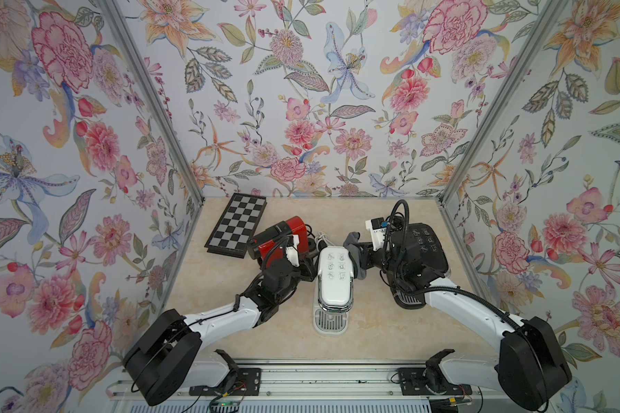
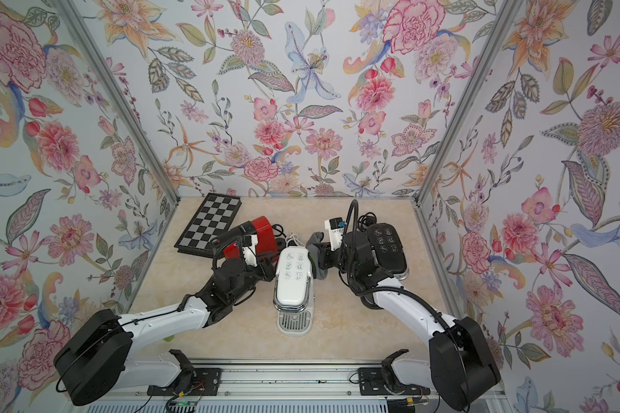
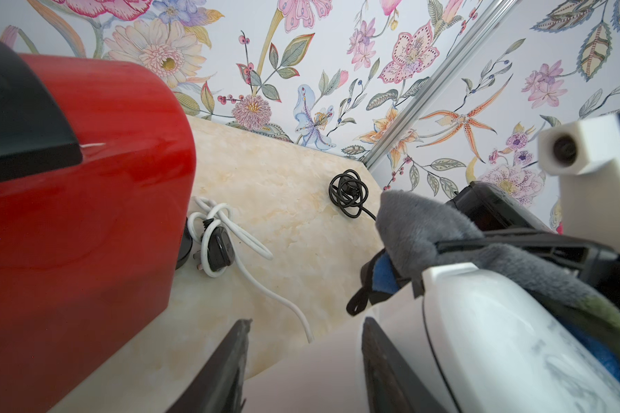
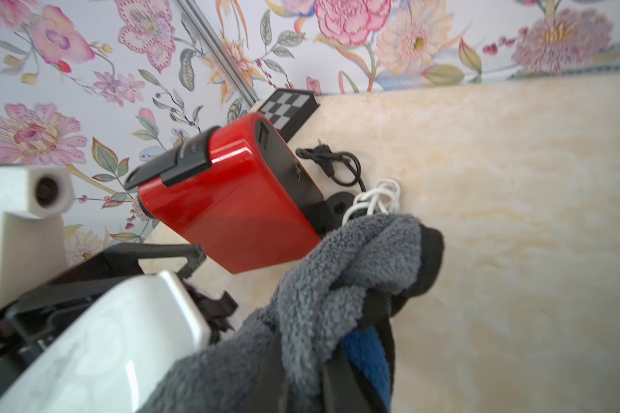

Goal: Wipe the surface of a coffee machine
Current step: Wipe the dirt from the surface of the coffee machine.

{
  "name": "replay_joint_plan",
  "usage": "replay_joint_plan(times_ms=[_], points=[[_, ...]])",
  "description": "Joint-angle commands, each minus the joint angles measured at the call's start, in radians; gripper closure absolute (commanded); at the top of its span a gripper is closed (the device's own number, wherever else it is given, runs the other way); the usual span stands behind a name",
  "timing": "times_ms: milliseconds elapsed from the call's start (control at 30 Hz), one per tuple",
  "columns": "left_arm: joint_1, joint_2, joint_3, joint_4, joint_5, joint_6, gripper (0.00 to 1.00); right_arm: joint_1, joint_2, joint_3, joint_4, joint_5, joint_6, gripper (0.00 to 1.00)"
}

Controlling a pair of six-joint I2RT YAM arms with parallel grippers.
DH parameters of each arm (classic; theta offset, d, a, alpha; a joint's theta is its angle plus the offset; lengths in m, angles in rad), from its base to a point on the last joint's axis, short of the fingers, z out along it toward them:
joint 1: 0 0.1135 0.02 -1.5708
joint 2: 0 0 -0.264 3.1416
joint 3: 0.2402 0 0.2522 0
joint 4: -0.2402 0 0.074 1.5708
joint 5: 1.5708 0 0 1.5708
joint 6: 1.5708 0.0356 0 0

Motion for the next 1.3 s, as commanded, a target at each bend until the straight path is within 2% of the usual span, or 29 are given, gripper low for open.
replay_joint_plan(times_ms=[0, 433, 633, 867, 1000, 1233, 1267], points=[[-0.028, 0.025, 0.004, -0.017, 0.063, -0.017, 0.48, 0.043, 0.028, -0.068, -0.163, -0.084, 0.023, 0.97], [-0.037, 0.048, 0.014, -0.007, 0.064, -0.03, 0.48, 0.071, 0.032, -0.218, -0.057, -0.053, 0.074, 0.97], [-0.043, 0.054, 0.031, -0.021, 0.068, -0.023, 0.48, 0.13, 0.106, -0.196, -0.061, 0.052, 0.03, 0.97], [-0.045, 0.04, 0.026, -0.033, 0.062, -0.021, 0.48, 0.172, 0.184, -0.18, 0.033, -0.022, 0.077, 0.97], [-0.044, 0.015, 0.014, -0.05, 0.046, -0.015, 0.48, 0.158, 0.117, -0.174, 0.025, -0.048, 0.105, 0.97], [-0.045, 0.008, -0.008, -0.051, 0.034, -0.005, 0.48, 0.144, -0.087, -0.132, -0.083, -0.031, 0.106, 0.97], [-0.045, 0.007, -0.005, -0.064, 0.031, 0.002, 0.47, 0.113, -0.11, -0.129, -0.087, -0.031, 0.11, 0.97]])
